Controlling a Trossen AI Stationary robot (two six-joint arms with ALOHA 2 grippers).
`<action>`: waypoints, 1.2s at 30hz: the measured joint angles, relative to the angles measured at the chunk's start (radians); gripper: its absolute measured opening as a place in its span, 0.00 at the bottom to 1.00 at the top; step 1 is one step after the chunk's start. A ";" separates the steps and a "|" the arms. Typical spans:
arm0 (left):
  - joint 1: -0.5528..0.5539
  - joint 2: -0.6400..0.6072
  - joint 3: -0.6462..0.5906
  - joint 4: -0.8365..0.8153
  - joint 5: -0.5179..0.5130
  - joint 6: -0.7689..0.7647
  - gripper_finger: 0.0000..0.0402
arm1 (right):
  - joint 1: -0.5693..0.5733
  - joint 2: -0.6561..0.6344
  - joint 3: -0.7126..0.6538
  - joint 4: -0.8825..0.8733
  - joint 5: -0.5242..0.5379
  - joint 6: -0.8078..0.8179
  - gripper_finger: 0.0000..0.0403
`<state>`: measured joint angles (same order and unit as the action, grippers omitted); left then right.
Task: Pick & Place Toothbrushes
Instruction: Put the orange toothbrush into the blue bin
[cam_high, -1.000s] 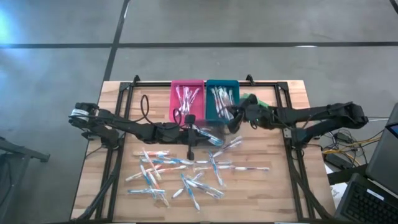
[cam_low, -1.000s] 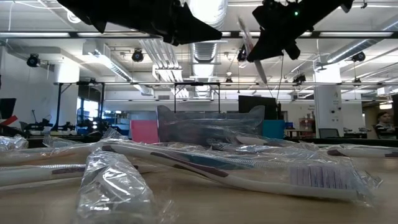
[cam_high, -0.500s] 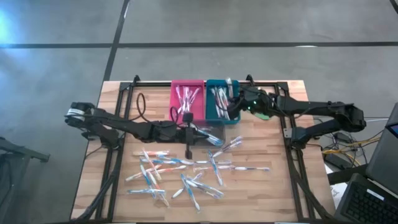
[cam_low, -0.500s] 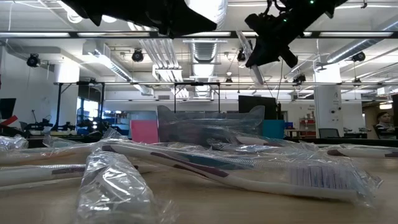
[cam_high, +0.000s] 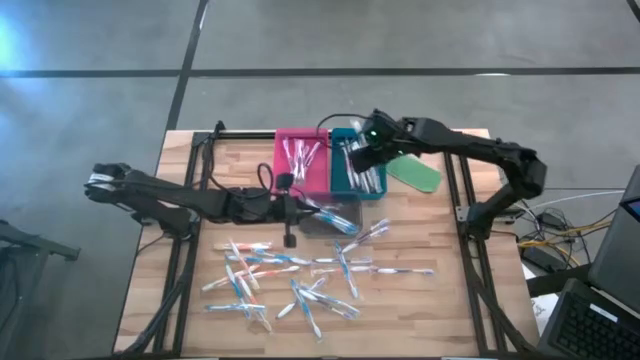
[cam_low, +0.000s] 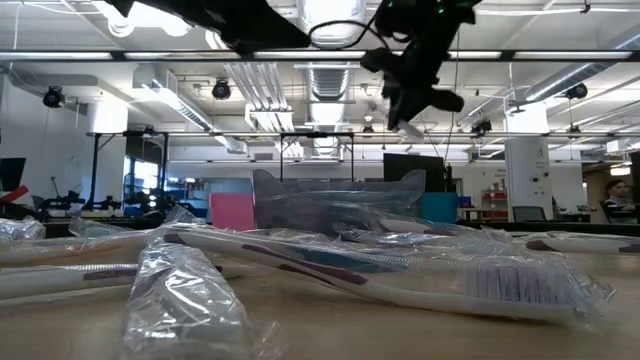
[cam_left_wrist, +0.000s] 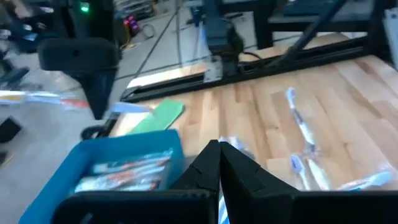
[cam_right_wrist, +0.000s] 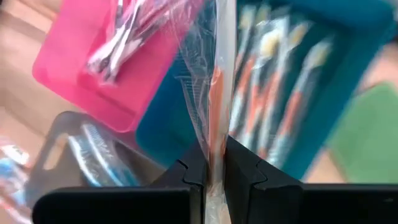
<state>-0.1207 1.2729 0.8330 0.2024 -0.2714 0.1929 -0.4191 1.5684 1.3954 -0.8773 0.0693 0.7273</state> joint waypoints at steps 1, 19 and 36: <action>0.000 -0.014 -0.010 -0.012 -0.005 -0.006 0.02 | -0.010 0.026 0.017 0.002 -0.037 0.011 0.06; 0.000 -0.312 -0.217 -0.002 -0.016 -0.046 0.02 | -0.139 0.356 0.088 -0.006 -0.208 0.095 0.06; 0.001 -0.337 -0.234 0.006 -0.016 -0.056 0.02 | -0.173 0.434 0.086 -0.002 -0.197 0.061 0.20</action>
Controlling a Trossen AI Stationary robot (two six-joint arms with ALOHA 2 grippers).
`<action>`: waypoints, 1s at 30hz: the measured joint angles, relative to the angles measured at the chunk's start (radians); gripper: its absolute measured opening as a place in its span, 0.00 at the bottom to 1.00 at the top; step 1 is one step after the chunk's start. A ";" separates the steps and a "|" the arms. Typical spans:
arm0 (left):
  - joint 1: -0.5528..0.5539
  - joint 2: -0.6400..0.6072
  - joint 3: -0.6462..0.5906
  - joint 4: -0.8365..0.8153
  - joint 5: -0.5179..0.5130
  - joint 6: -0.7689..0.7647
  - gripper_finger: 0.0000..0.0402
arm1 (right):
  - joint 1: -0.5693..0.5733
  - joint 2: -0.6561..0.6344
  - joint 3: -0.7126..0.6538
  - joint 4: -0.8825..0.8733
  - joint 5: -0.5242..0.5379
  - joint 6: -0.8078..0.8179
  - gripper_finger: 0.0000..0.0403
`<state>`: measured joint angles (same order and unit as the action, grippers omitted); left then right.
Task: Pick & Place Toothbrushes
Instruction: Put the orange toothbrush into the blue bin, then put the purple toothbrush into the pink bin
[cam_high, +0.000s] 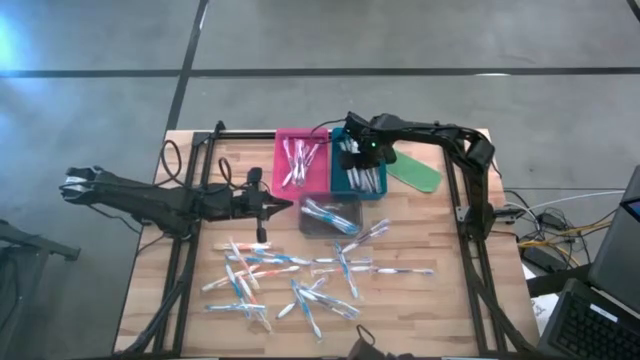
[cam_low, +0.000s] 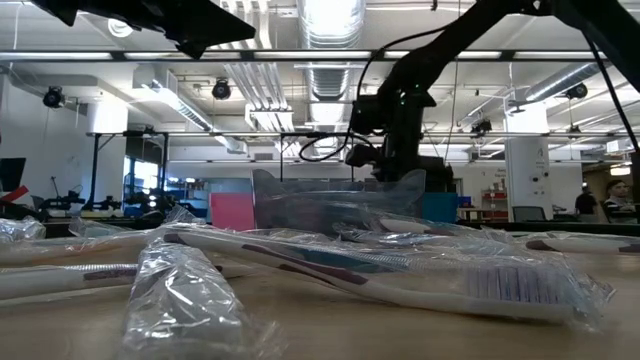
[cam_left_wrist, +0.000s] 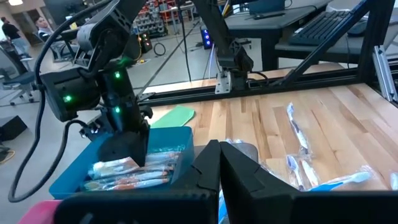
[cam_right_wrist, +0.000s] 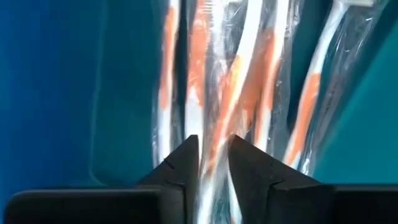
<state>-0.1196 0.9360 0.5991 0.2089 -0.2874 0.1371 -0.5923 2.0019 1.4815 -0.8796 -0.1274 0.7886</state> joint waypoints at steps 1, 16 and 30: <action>0.000 0.000 0.000 0.000 0.000 0.000 0.02 | 0.001 -0.005 0.000 0.001 0.003 -0.005 0.22; -0.001 0.000 0.000 0.000 0.001 -0.001 0.02 | -0.002 -0.087 0.000 -0.003 -0.001 -0.029 0.43; -0.001 0.001 0.000 -0.038 0.001 0.008 0.02 | -0.068 -0.276 0.155 -0.004 0.044 -0.275 0.38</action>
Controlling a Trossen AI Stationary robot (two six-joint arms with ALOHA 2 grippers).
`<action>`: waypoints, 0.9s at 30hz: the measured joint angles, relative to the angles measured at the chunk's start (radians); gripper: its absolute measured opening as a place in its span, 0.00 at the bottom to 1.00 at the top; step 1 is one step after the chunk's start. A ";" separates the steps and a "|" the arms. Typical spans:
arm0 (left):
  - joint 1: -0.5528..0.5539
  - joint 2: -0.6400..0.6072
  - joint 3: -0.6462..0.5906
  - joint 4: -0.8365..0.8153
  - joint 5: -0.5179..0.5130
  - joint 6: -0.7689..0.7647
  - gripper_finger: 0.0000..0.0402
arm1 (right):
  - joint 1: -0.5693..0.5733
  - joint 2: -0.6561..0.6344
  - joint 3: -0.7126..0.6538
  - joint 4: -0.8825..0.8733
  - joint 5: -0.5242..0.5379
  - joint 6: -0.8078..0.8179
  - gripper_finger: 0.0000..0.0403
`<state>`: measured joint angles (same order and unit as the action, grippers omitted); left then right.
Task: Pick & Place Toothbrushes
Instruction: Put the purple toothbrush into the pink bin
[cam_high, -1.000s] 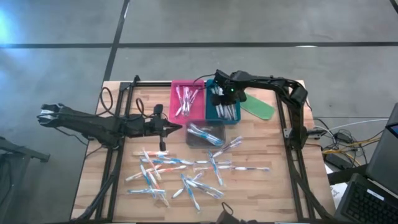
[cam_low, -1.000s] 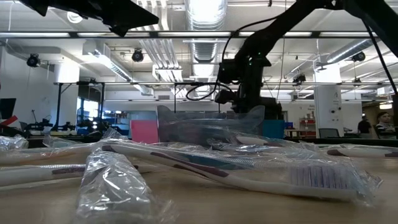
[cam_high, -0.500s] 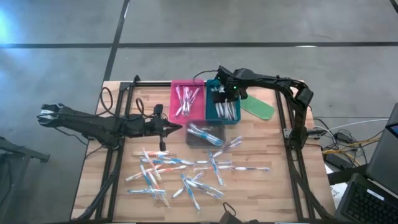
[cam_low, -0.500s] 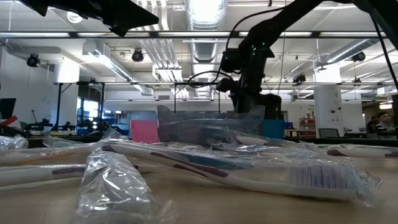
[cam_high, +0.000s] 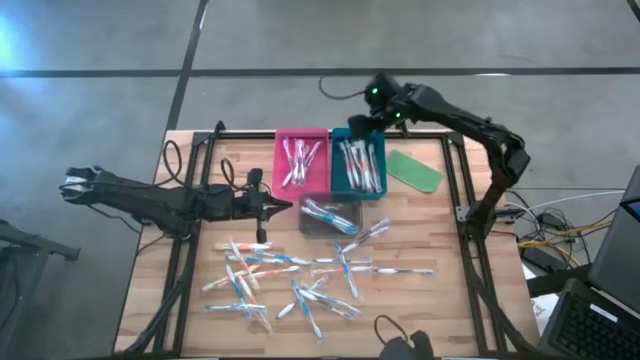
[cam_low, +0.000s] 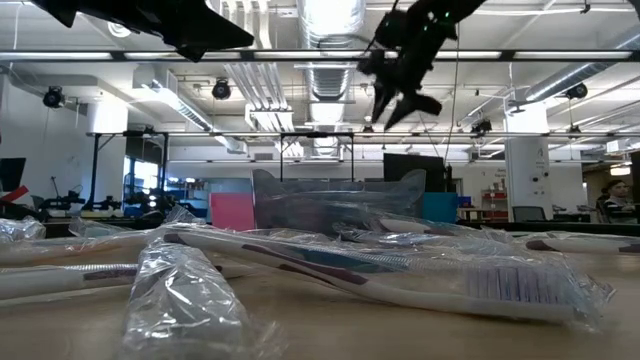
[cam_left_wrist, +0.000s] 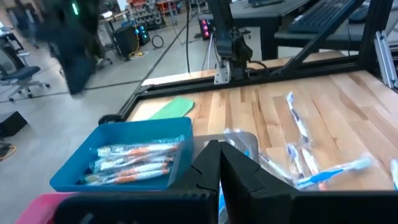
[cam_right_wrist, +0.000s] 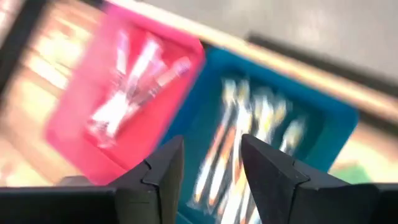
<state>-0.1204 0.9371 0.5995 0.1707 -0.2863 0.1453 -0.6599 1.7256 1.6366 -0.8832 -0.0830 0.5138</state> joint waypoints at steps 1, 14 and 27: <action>0.000 0.000 0.000 -0.001 0.000 0.000 0.02 | -0.004 -0.013 0.020 0.002 0.000 -0.029 0.37; 0.000 0.000 0.000 -0.019 0.000 0.097 0.02 | 0.001 -0.158 0.246 -0.021 0.005 -0.496 0.23; 0.001 0.000 0.001 -0.038 -0.089 0.172 0.02 | 0.024 -0.233 0.229 -0.502 0.005 -0.675 0.07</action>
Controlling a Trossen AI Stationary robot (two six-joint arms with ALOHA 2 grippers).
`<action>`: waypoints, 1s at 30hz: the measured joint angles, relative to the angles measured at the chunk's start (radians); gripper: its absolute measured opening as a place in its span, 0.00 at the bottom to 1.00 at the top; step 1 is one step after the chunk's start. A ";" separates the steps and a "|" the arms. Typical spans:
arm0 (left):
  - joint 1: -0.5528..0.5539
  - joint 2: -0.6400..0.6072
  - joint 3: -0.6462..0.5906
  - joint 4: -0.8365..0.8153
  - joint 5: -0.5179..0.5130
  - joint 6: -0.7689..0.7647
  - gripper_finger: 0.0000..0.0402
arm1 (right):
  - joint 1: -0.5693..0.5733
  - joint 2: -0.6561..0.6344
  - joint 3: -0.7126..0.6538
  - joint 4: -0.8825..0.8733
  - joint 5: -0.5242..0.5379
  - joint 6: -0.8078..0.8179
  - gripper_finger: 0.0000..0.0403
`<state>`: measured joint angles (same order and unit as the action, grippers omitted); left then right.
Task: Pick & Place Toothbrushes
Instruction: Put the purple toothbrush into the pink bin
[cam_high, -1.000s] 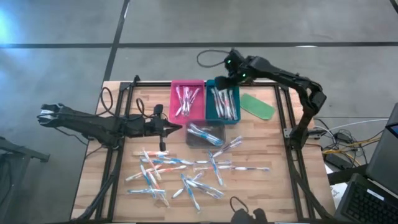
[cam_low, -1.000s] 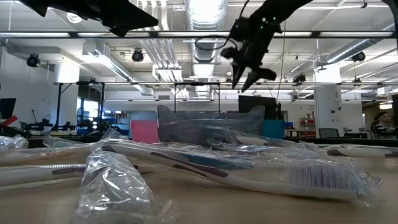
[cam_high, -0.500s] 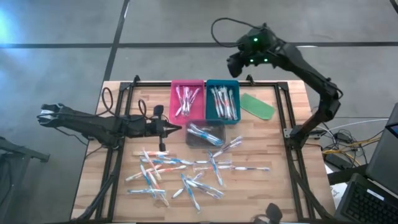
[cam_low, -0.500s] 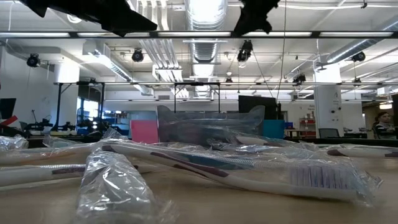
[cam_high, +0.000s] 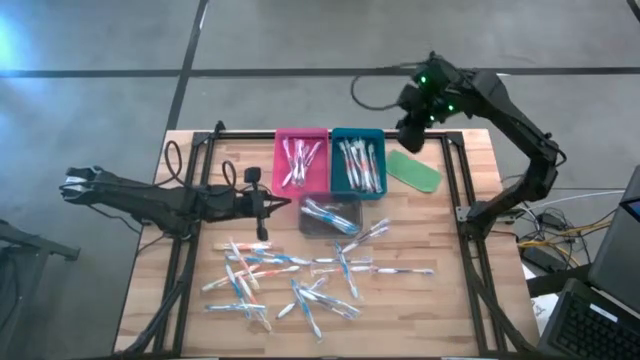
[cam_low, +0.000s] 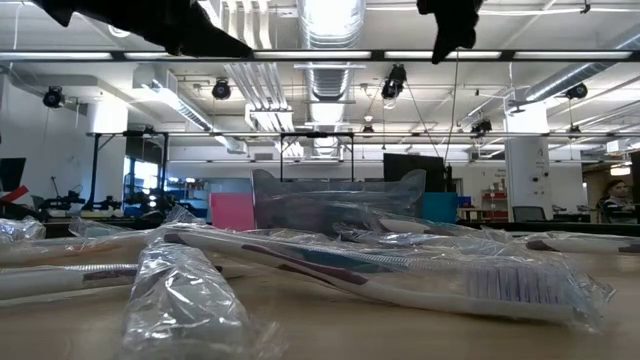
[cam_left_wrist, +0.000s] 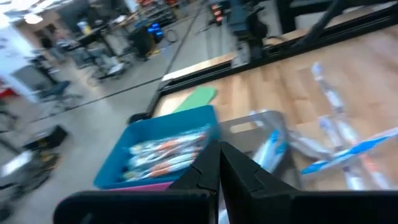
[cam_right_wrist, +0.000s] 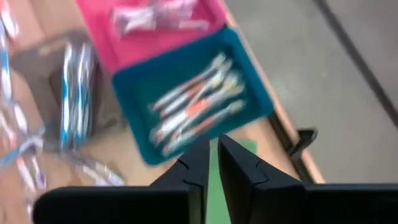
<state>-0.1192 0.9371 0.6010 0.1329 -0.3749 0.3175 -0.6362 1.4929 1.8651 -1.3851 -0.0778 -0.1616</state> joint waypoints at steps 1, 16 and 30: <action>0.000 0.000 0.001 0.004 -0.024 0.013 0.02 | 0.010 -0.015 -0.032 -0.001 0.003 -0.004 0.06; 0.001 -0.005 0.002 0.129 -0.177 0.299 0.02 | 0.388 -0.279 -0.446 0.100 0.145 0.121 0.02; 0.002 -0.005 0.001 0.136 -0.174 0.137 0.02 | 0.756 -0.324 -0.706 0.264 0.295 0.255 0.02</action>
<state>-0.1177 0.9325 0.6022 0.2690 -0.5485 0.4541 0.1198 1.1690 1.1588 -1.1213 0.2173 0.0930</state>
